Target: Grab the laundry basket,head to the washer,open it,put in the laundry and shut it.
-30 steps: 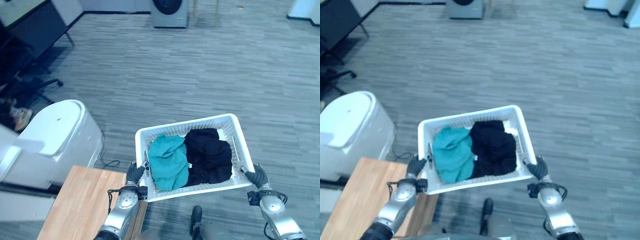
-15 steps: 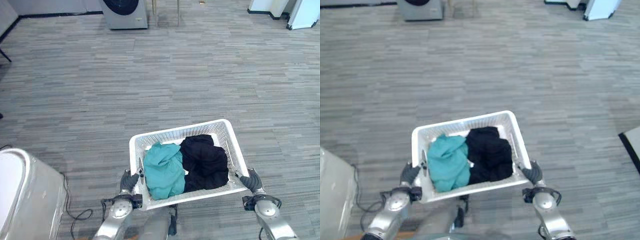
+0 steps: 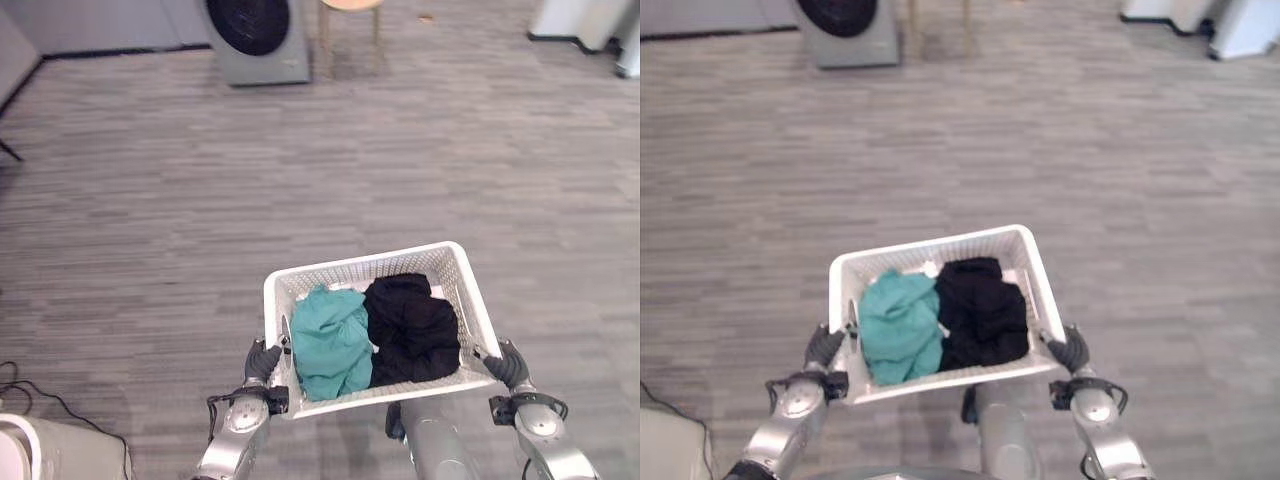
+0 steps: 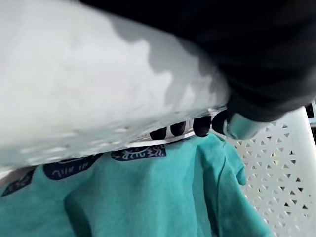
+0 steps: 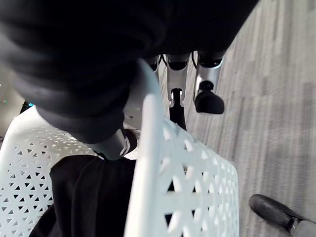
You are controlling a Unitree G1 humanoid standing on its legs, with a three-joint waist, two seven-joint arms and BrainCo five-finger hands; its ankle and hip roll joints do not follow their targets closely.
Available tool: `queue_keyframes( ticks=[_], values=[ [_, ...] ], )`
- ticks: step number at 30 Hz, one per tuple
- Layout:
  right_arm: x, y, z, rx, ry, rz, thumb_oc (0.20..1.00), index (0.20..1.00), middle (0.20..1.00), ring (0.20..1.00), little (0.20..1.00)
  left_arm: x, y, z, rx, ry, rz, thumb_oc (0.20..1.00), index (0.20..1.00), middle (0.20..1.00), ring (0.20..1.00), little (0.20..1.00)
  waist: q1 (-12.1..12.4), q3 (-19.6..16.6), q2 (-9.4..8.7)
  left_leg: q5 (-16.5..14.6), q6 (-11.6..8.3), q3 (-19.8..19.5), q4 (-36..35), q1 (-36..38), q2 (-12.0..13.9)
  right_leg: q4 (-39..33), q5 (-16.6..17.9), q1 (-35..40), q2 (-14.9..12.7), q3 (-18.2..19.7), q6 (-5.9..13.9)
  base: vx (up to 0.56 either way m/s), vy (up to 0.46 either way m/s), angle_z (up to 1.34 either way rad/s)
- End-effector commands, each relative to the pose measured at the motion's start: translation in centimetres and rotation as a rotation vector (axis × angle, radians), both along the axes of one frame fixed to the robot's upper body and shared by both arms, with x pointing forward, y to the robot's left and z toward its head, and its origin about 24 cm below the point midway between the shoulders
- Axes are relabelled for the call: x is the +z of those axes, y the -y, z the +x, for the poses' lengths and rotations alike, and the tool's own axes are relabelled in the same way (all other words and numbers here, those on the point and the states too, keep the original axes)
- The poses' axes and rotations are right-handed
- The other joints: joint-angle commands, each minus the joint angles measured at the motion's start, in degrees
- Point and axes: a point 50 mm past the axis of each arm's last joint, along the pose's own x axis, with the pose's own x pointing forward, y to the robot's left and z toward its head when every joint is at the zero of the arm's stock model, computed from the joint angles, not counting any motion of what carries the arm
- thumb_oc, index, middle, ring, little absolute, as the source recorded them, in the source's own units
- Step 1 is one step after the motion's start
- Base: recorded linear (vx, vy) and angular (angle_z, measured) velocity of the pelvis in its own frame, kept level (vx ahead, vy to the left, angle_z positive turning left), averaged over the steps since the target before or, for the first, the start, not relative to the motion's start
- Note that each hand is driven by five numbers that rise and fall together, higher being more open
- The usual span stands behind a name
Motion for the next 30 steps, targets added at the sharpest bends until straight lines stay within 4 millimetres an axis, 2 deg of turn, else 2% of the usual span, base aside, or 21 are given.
queue_keyframes(
  ticks=[1, 2, 4, 5, 6, 7, 8, 9, 10, 11, 12, 16, 18, 20, 21, 22, 25, 26, 27, 29, 30],
  values=[
    [5.1, -5.1, 3.5, 0.238, 0.299, 0.267, 0.2, 0.2, 0.2, 0.2, 0.2, 5.5, 0.4, 3.1, -0.081, 0.308, -0.116, 0.2, 0.2, 0.2, 0.2, 0.2, 0.6, -2.2, -2.8, 7.3, -5.49, 1.9, 4.1, -7.8, 10.4, -7.2, 3.6, 8.4, -2.8, 2.5, 13.56, 0.46, -0.337, 0.33],
    [5.4, -4.9, 3.7, 0.232, 0.314, 0.263, 0.2, 0.2, 0.2, 0.2, 0.2, 5.4, 0.8, 3.1, -0.092, 0.302, -0.135, 0.2, 0.2, 0.2, 0.2, 0.2, 1.0, -1.6, -3.87, 13.7, -5.84, 2.7, 21.1, -16.0, 11.9, -7.4, 2.1, 11.8, -3.1, 2.4, 11.22, 0.47, -0.336, 0.19],
    [5.5, -4.3, 4.0, 0.208, 0.314, 0.241, 0.2, 0.2, 0.2, 0.2, 0.2, 5.6, 0.8, 3.2, -0.1, 0.303, -0.126, 0.2, 0.2, 0.2, 0.2, 0.2, 2.3, -0.9, -5.01, 13.1, -4.02, 5.1, 27.6, -21.5, 13.0, -7.3, -1.1, 16.2, -1.9, 3.3, 8.89, 0.48, -0.318, 0.07],
    [5.5, -4.3, 4.0, 0.208, 0.315, 0.242, 0.2, 0.2, 0.2, 0.2, 0.2, 5.6, 0.8, 3.2, -0.101, 0.303, -0.125, 0.2, 0.2, 0.2, 0.2, 0.2, 2.3, -1.0, -5.17, 13.2, -3.95, 5.1, 27.6, -21.7, 12.9, -7.3, -1.0, 16.0, -2.1, 3.3, 8.91, 0.67, -0.299, -0.15],
    [5.6, -4.0, 4.1, 0.197, 0.32, 0.23, 0.2, 0.2, 0.2, 0.2, 0.2, 5.8, 1.2, 3.5, -0.122, 0.309, -0.127, 0.2, 0.2, 0.2, 0.2, 0.2, 3.6, -0.3, -6.1, 8.6, -2.37, 7.6, 26.3, -27.4, 11.9, -7.6, -3.3, 19.5, -2.2, 4.3, 8.84, 0.3, -0.08, -0.31],
    [5.7, -4.0, 4.1, 0.197, 0.321, 0.231, 0.2, 0.2, 0.2, 0.2, 0.2, 5.8, 1.2, 3.5, -0.122, 0.309, -0.126, 0.2, 0.2, 0.2, 0.2, 0.2, 3.6, -0.4, -6.26, 8.8, -2.29, 7.6, 26.1, -27.5, 11.8, -7.6, -3.2, 19.3, -2.4, 4.3, 8.87, 0.64, -0.096, -0.4],
    [5.8, -3.9, 4.2, 0.192, 0.33, 0.231, 0.2, 0.2, 0.2, 0.2, 0.2, 6.0, 1.5, 3.7, -0.136, 0.317, -0.122, 0.2, 0.2, 0.2, 0.2, 0.2, 4.7, -0.5, -6.64, 6.0, -1.4, 9.0, 19.1, -30.9, 10.2, -8.2, -4.7, 22.0, -2.4, 5.0, 9.58, 0.33, -0.013, -0.52],
    [5.8, -3.9, 4.2, 0.192, 0.33, 0.231, 0.2, 0.2, 0.2, 0.2, 0.2, 6.0, 1.5, 3.7, -0.136, 0.317, -0.122, 0.2, 0.2, 0.2, 0.2, 0.2, 4.7, -0.6, -6.81, 6.2, -1.34, 9.1, 18.8, -30.9, 10.0, -8.3, -4.7, 21.9, -2.6, 5.0, 9.61, 0.65, 0.022, -0.41],
    [5.7, -3.8, 4.1, 0.187, 0.325, 0.228, 0.2, 0.2, 0.2, 0.2, 0.2, 6.0, 1.7, 3.7, -0.144, 0.317, -0.115, 0.2, 0.2, 0.2, 0.2, 0.2, 5.6, -0.8, -6.21, 6.9, -1.22, 9.8, 8.0, -33.1, 8.8, -8.9, -6.1, 24.7, -1.8, 5.7, 10.33, 0.32, 0.036, -0.18],
    [5.7, -3.8, 4.1, 0.187, 0.325, 0.228, 0.2, 0.2, 0.2, 0.2, 0.2, 6.0, 1.7, 3.7, -0.144, 0.318, -0.115, 0.2, 0.2, 0.2, 0.2, 0.2, 5.6, -0.9, -6.35, 7.3, -1.19, 9.8, 7.5, -32.9, 8.6, -9.0, -6.0, 24.6, -1.9, 5.7, 10.35, 0.66, 0.081, -0.25],
    [5.3, -3.8, 4.1, 0.179, 0.307, 0.223, 0.2, 0.2, 0.2, 0.2, 0.2, 5.9, 1.7, 3.6, -0.145, 0.312, -0.111, 0.2, 0.2, 0.2, 0.2, 0.2, 6.8, -1.2, -4.91, 13.1, -2.43, 10.0, -3.6, -34.8, 8.7, -10.1, -7.5, 28.3, 0.4, 6.7, 10.54, 0.35, 0.044, -0.29],
    [5.0, -3.9, 4.2, 0.174, 0.299, 0.222, 0.2, 0.2, 0.2, 0.2, 0.2, 5.7, 1.7, 3.2, -0.151, 0.303, -0.118, 0.2, 0.2, 0.2, 0.2, 0.2, 8.3, -1.8, -4.54, 15.5, -2.73, 12.3, -10.2, -34.7, 9.2, -10.0, -10.1, 32.4, 1.1, 7.8, 11.0, 0.44, 0.091, -0.5],
    [4.9, -4.6, 4.0, 0.182, 0.302, 0.249, 0.2, 0.2, 0.2, 0.2, 0.2, 5.2, 1.6, 2.9, -0.138, 0.28, -0.119, 0.2, 0.2, 0.2, 0.2, 0.2, 9.2, -3.4, -4.44, 14.9, -1.24, 11.0, -8.2, -33.3, 8.3, -6.7, -11.2, 32.7, -0.2, 7.6, 12.16, 0.49, 0.208, -0.67],
    [4.8, -5.4, 4.2, 0.21, 0.298, 0.259, 0.2, 0.2, 0.2, 0.2, 0.2, 5.2, 1.5, 2.9, -0.152, 0.272, -0.099, 0.2, 0.2, 0.2, 0.2, 0.2, 8.9, -3.1, -5.65, 11.7, 0.95, 11.7, -6.1, -30.4, 7.6, 7.8, -7.0, 29.0, -3.0, 7.3, 15.6, 0.42, 0.216, -0.35],
    [4.8, -5.4, 4.2, 0.21, 0.298, 0.259, 0.2, 0.2, 0.2, 0.2, 0.2, 5.2, 1.5, 3.0, -0.151, 0.273, -0.099, 0.2, 0.2, 0.2, 0.2, 0.2, 9.0, -3.3, -5.55, 11.8, 0.92, 11.8, -6.1, -30.6, 7.8, 7.7, -6.8, 28.7, -2.8, 7.4, 15.55, 0.34, 0.162, -0.22],
    [4.9, -6.0, 4.3, 0.229, 0.305, 0.272, 0.2, 0.2, 0.2, 0.2, 0.2, 5.2, 0.7, 3.1, -0.131, 0.275, -0.071, 0.2, 0.2, 0.2, 0.2, 0.2, 8.2, -2.5, -5.6, 9.0, 2.1, 12.3, -6.8, -25.8, 7.6, 14.2, -3.3, 23.5, -5.4, 5.3, 16.53, 0.22, 0.1, -0.25],
    [5.0, -6.3, 4.6, 0.243, 0.301, 0.279, 0.2, 0.2, 0.2, 0.2, 0.2, 5.3, 0.3, 3.1, -0.123, 0.278, -0.062, 0.2, 0.2, 0.2, 0.2, 0.2, 7.8, -2.5, -5.0, 7.7, 1.96, 12.9, -8.2, -22.8, 8.1, 11.4, -3.2, 20.3, -7.0, 1.3, 15.66, 0.39, 0.082, -0.29],
    [5.1, -6.3, 4.7, 0.25, 0.299, 0.281, 0.2, 0.2, 0.2, 0.2, 0.2, 5.3, -0.2, 2.9, -0.106, 0.276, -0.063, 0.2, 0.2, 0.2, 0.2, 0.2, 7.7, -2.6, -4.45, 5.1, 1.42, 12.8, -9.4, -19.4, 8.3, 6.7, -5.4, 17.9, -8.3, -2.0, 15.26, 0.25, 0.006, -0.26],
    [5.1, -6.3, 4.8, 0.251, 0.299, 0.281, 0.2, 0.2, 0.2, 0.2, 0.2, 5.4, -0.2, 2.8, -0.105, 0.277, -0.064, 0.2, 0.2, 0.2, 0.2, 0.2, 7.6, -2.4, -4.36, 5.9, 1.51, 13.2, -9.3, -19.7, 8.5, 6.0, -4.5, 18.0, -8.1, -2.7, 14.61, 0.51, -0.026, -0.1],
    [5.3, -6.1, 4.7, 0.244, 0.309, 0.283, 0.2, 0.2, 0.2, 0.2, 0.2, 5.2, -0.6, 2.5, -0.083, 0.266, -0.066, 0.2, 0.2, 0.2, 0.2, 0.2, 6.8, -1.3, -4.76, 3.0, 0.73, 11.6, -9.2, -15.7, 8.3, -4.0, -2.1, 14.4, -7.5, -3.4, 15.22, 0.38, -0.071, -0.1],
    [5.3, -6.1, 4.7, 0.244, 0.309, 0.283, 0.2, 0.2, 0.2, 0.2, 0.2, 5.2, -0.6, 2.5, -0.083, 0.266, -0.066, 0.2, 0.2, 0.2, 0.2, 0.2, 6.8, -1.3, -4.69, 2.9, 0.71, 11.6, -9.1, -15.7, 8.4, -4.1, -2.0, 14.5, -7.5, -3.4, 15.22, 0.29, -0.069, -0.09]
  ],
)
